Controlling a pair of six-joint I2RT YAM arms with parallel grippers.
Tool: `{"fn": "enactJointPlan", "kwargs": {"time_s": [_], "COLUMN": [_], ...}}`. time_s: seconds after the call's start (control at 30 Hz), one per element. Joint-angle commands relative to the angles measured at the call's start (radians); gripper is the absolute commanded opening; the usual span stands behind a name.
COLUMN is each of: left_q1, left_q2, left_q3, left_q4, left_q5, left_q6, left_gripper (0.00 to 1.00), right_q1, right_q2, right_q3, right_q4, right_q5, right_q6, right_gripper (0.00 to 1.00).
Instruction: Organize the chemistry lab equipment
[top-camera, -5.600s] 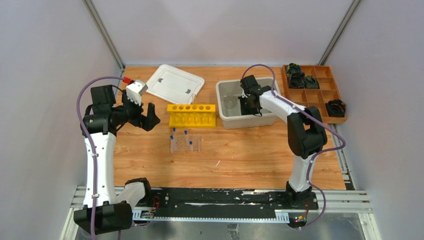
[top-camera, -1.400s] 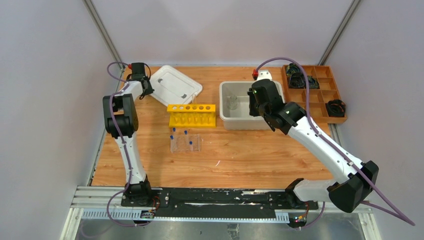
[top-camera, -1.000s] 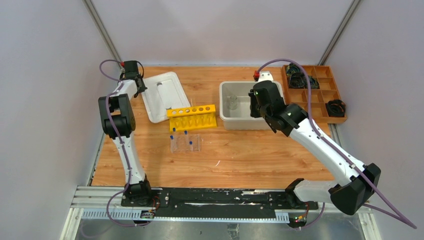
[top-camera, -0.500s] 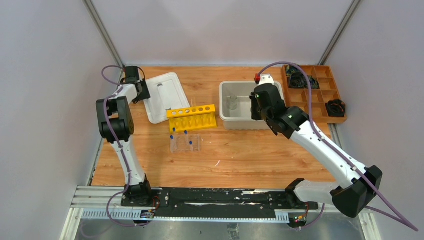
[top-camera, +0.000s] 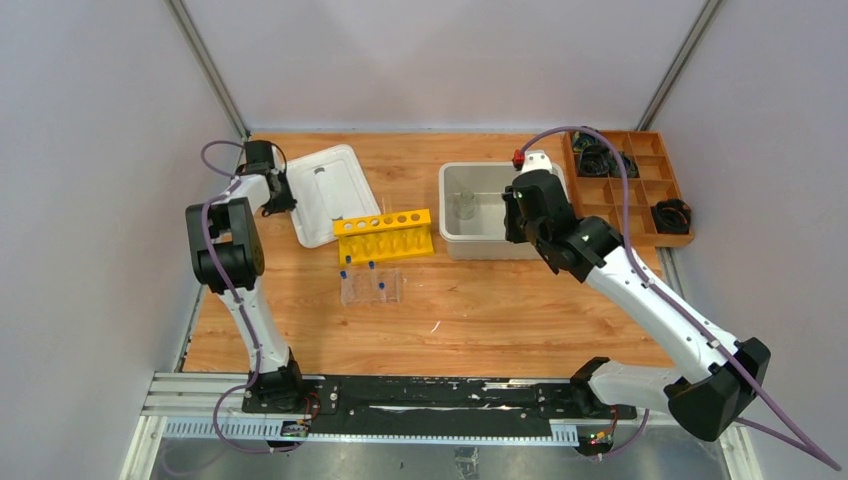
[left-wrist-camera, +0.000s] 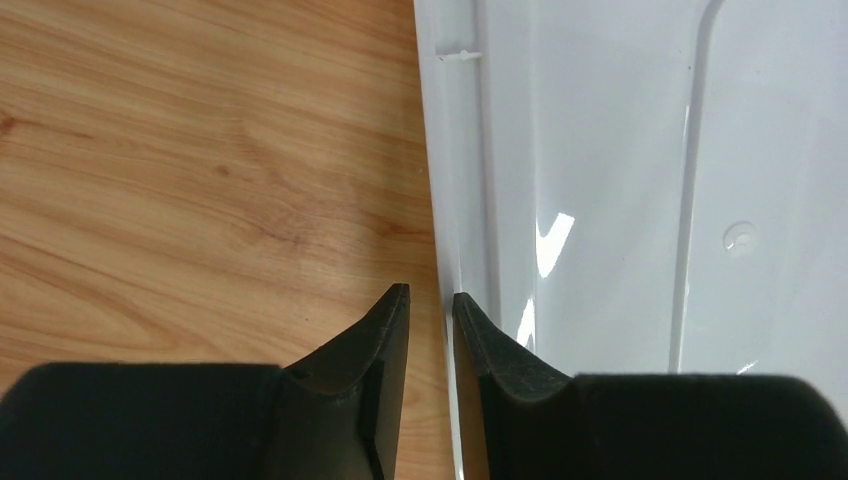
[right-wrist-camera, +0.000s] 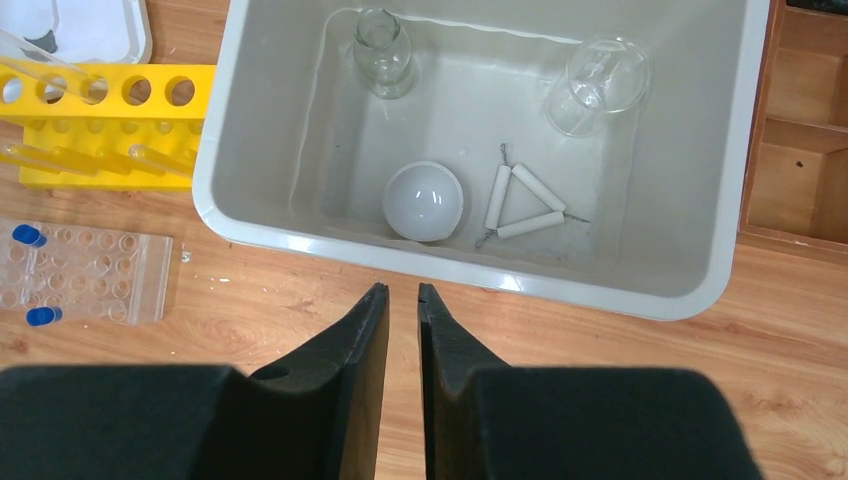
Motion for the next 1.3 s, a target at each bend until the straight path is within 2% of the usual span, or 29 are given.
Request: {"fn": "enactJointPlan", "kwargs": {"time_s": [0.0,0.4,0.43,0.63,0.83,1.27], "left_q1": [0.005,0.004,0.004,0.006,-0.002,-0.163], "left_q2": [0.042,0.125,0.128,0.075,-0.034,-0.230], "left_q3": [0.057,0.180,0.180,0.152,0.161,0.150], "left_q4": [-0.054,-0.150,-0.150,-0.128,-0.099,0.070], "left_q5": [0.034,0.080,0.068,0.043,0.106,-0.179], "left_q6": [0.014,0.043,0.045,0.062,0.039,0.294], "left_gripper": [0.26,0.26,0.25,0.00,0.00,0.00], "right_q1": [0.014,0.014,0.014,0.014,0.015,0.015], "right_q2": [-0.033,-0.069,-0.073,-0.098,-0.095,-0.133], "right_q3": [-0.007,-0.004,-0.004,-0.008,-0.014,-0.053], "right_q4": [0.000,-0.002,-0.003,-0.013,-0.010,-0.004], "right_q5": [0.014,0.004,0.002,0.005,-0.019,-0.046], "right_q6": [0.000,-0.006,-0.006,-0.004,0.008,0.027], "right_gripper": [0.21,0.16,0.15,0.13,0.12,0.11]}}
